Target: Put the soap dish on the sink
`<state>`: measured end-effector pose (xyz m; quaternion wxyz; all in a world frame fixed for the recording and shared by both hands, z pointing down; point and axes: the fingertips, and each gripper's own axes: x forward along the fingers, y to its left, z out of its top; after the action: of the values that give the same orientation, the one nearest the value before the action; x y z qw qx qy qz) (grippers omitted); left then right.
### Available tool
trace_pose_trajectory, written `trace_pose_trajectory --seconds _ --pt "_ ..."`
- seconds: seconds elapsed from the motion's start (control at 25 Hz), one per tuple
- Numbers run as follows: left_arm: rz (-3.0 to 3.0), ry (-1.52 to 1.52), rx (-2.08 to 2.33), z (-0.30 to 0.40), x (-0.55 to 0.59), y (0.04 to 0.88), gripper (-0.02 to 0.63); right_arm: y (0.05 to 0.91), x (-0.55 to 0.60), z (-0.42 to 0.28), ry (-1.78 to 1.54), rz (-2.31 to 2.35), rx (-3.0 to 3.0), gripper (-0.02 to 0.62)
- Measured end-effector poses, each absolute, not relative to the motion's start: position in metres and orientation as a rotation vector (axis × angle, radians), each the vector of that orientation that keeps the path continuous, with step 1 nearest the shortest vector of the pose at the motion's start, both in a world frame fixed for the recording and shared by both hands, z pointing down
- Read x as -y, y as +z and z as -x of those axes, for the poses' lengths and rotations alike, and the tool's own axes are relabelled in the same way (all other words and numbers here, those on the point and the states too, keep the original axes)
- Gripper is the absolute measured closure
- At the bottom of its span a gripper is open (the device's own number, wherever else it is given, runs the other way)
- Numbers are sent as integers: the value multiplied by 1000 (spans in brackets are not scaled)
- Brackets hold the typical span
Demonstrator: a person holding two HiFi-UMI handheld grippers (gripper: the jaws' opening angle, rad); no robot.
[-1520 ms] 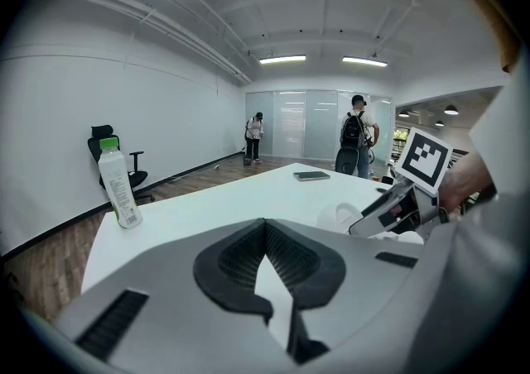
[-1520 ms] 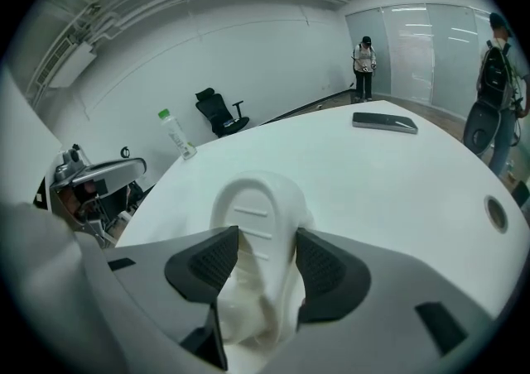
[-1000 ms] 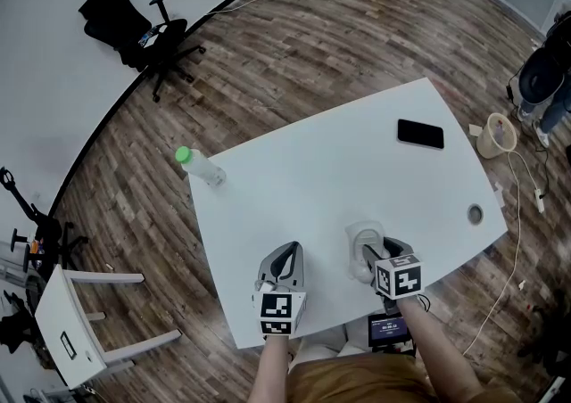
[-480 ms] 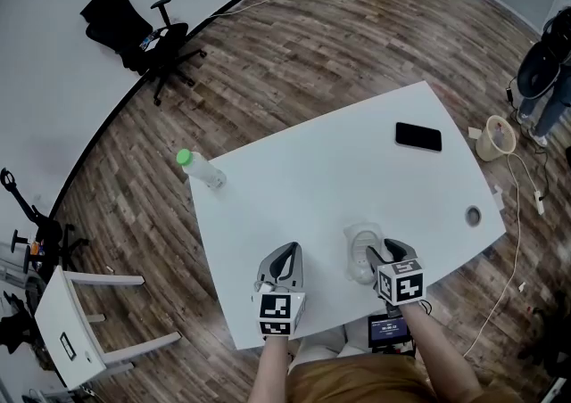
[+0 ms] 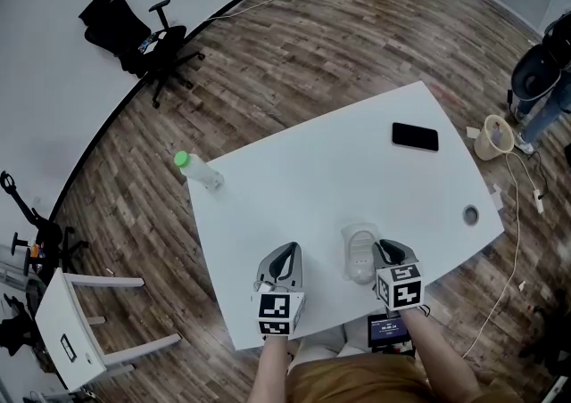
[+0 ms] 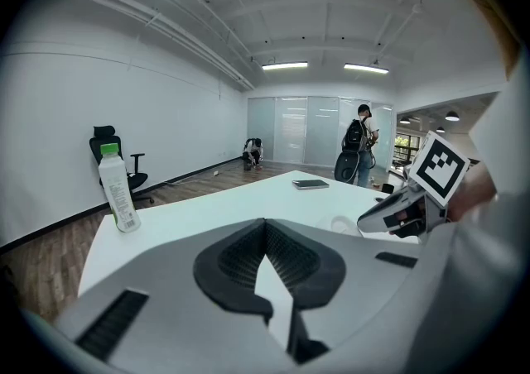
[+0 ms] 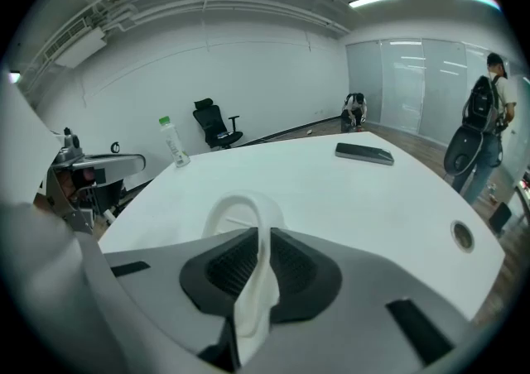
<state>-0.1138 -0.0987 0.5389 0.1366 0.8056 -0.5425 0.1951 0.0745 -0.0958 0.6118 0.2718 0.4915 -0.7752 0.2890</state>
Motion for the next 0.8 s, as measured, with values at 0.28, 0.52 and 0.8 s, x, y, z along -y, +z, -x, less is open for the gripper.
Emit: trace_pose_trajectory --seconds 0.28,0.52,0.8 --pt "-2333 567 1561 110 99 541 598 606 97 -78 728 -1327 2101 586" --pt "-2336 549 1553 105 102 538 598 594 102 -79 698 -1345 2132 586" --pt "-2363 516 1557 99 105 524 598 554 112 -81 595 -1406 2236 586"
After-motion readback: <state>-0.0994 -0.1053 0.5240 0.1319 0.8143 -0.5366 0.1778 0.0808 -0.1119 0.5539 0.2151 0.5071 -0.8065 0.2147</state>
